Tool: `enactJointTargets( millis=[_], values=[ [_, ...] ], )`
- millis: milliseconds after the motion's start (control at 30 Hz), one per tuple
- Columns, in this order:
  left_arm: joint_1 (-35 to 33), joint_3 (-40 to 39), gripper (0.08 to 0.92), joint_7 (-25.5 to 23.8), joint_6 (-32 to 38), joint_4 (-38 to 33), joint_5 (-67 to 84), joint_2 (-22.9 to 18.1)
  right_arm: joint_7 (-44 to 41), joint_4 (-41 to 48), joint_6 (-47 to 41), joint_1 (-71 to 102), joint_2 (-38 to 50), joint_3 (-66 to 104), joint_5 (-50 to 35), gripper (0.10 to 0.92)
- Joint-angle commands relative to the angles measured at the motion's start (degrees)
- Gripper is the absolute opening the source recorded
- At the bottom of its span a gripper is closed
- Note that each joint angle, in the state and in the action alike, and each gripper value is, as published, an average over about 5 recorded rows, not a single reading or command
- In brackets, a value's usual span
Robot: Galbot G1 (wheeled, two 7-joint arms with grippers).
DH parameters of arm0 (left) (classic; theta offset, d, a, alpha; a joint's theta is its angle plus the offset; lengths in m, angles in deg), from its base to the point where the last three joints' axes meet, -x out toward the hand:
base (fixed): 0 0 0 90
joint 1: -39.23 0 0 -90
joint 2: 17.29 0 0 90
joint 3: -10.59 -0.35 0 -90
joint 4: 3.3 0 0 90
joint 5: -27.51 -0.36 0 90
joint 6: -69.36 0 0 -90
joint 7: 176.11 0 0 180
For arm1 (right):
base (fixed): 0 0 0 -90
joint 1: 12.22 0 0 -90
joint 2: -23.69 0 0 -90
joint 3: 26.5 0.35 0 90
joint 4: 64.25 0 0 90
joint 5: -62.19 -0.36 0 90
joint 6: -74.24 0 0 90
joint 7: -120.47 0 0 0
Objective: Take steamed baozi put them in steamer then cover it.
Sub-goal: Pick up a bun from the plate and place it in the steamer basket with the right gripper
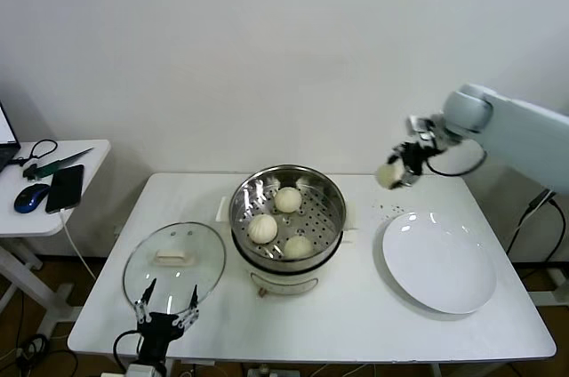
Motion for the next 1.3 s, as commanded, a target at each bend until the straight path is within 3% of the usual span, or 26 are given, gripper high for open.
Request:
enactJointTargets(
  millis=[33,500,1300],
  values=[
    [-0.35,-0.59,0.823,-0.95,-1.14,-1.02,2.51,0.10,4.56,-3.23,-5.01,-13.38,-15.05,-16.96,-19.34,0.653],
    [-0.65,-0.37,0.823,-0.97,-0.47,-0.07,3.69,1.10,5.75,-3.87,-6.37,-10.44,-23.23,-19.31,-21.75,0.661],
    [0.27,-0.19,0.823,-0.92,-0.83,0.58,4.11,1.37,8.91,-5.07,-7.62,-2.39,-22.15,-19.83,-16.93,0.671]
  ],
)
